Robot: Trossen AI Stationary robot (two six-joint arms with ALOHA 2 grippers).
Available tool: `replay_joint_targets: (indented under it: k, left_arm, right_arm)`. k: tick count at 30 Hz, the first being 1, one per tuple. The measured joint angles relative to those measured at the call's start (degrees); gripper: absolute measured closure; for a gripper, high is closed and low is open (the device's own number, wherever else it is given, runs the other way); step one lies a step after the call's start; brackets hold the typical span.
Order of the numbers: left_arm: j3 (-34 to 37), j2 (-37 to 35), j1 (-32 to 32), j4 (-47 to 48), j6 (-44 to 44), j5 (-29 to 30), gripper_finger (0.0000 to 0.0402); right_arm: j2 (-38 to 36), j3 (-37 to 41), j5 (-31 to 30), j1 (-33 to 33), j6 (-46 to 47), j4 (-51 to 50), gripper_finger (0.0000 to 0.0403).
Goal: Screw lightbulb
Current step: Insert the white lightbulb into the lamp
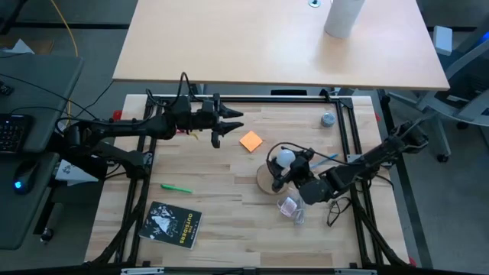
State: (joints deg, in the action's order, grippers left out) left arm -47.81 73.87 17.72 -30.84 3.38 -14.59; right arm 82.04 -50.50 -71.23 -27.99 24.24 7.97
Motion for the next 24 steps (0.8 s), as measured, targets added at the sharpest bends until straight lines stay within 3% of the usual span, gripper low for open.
replay_joint_targets:
  k: [17, 24]
  left_arm:
    - [0.00, -0.66, -0.09, -0.33, 1.08, -0.02, 0.0249]
    - [0.00, -3.65, -0.11, -0.27, 1.05, -0.02, 0.0249]
  right_arm:
    - [0.02, 0.00, -0.63, 1.60, 2.68, -0.26, 0.0080]
    - [0.02, 0.00, 6.56, 3.58, 3.95, 0.43, 0.0080]
